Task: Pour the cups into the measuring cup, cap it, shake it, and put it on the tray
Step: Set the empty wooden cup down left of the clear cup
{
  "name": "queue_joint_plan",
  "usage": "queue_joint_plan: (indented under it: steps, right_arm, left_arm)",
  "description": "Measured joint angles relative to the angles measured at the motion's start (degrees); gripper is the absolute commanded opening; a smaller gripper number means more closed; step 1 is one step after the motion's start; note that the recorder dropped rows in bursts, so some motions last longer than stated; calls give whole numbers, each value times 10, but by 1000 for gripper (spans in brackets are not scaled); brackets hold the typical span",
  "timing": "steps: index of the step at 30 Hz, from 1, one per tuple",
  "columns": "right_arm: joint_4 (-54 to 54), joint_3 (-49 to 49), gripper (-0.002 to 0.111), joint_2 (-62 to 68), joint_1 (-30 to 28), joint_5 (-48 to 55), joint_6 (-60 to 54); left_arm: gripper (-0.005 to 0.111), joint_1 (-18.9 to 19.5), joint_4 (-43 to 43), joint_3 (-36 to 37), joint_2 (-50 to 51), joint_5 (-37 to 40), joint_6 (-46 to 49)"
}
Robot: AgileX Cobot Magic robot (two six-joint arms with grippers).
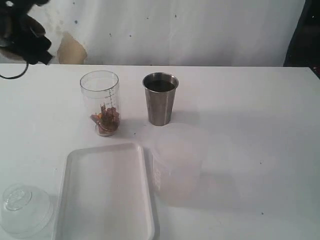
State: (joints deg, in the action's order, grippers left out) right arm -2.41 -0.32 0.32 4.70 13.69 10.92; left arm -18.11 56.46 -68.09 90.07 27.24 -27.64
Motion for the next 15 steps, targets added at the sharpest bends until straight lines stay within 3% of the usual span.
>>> queue_joint_plan:
  steps: [5, 11, 15]
  right_arm:
    - [1, 0, 0, 0, 0, 0, 0]
    - [1, 0, 0, 0, 0, 0, 0]
    - [1, 0, 0, 0, 0, 0, 1]
  left_arm:
    - [0, 114, -124, 113, -44, -272, -6]
    - [0, 215, -152, 248, -29, -596, -8]
    - [0, 253, -155, 277, 11, -719, -8]
